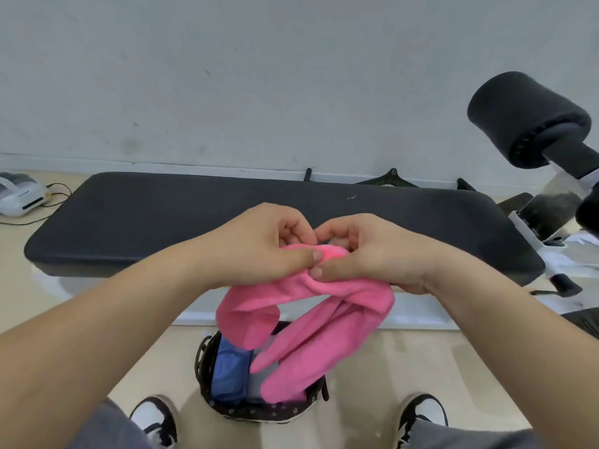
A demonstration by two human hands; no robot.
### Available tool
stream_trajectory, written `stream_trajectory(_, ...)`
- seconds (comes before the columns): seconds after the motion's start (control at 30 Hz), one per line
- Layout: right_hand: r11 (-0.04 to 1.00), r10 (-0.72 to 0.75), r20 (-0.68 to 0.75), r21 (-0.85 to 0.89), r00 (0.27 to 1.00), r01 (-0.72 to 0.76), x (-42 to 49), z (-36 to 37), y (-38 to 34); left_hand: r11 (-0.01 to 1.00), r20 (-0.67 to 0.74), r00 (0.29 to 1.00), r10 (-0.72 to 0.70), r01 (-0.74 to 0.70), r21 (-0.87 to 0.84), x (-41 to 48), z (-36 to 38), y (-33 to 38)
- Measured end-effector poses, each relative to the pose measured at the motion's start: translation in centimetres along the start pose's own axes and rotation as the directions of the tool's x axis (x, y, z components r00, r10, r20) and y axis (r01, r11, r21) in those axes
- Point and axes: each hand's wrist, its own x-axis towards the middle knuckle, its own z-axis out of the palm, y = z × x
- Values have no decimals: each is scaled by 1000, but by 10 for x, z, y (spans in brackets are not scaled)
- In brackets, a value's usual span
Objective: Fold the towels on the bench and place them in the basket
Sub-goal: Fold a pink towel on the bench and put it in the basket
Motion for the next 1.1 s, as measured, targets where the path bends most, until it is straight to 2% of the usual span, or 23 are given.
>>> stream_trajectory(0.07,1000,9,-61,-23,998,-10,4,2,-1,995,42,998,52,-55,81,-4,-5,-5)
stream_trajectory(0.17,1000,-5,-71,-7,997,5,10,4,-1,968,-4,992,127,-123,221,-3,-9,-13)
stream_trajectory(0.37,988,-39,-82,-155,996,26,16,10,-1,944,-119,969,219,-179,279,1,-21,-29)
stream_trajectory(0.43,995,-29,-105,-98,994,19,18,13,0,944,-146,957,251,-209,255,0,-25,-29)
stream_trajectory(0.53,997,16,-151,73,988,-5,21,14,0,965,-106,971,215,-194,178,-6,-26,-26)
stream_trajectory(0.67,984,44,-111,174,993,-24,22,15,1,919,-61,969,240,-207,335,-4,-24,-33)
stream_trajectory(0.73,988,39,-101,153,994,-23,21,14,1,941,-74,980,184,-153,303,-3,-24,-34)
stream_trajectory(0.83,995,24,-131,95,991,-11,18,13,0,983,-129,981,142,-124,136,-4,-28,-32)
stream_trajectory(0.93,998,4,-259,-59,966,-20,15,9,-3,990,-162,980,114,-126,-64,-6,-32,-28)
stream_trajectory(1.0,984,-67,-333,-178,941,7,12,5,-4,985,-213,970,115,-139,-98,-5,-32,-23)
stream_trajectory(1.03,979,-101,-324,-199,941,36,10,2,-6,985,-248,962,114,-143,-100,-5,-31,-20)
stream_trajectory(1.1,990,-96,-240,-128,966,67,5,-5,-9,983,-322,941,108,-150,-107,-5,-30,-15)
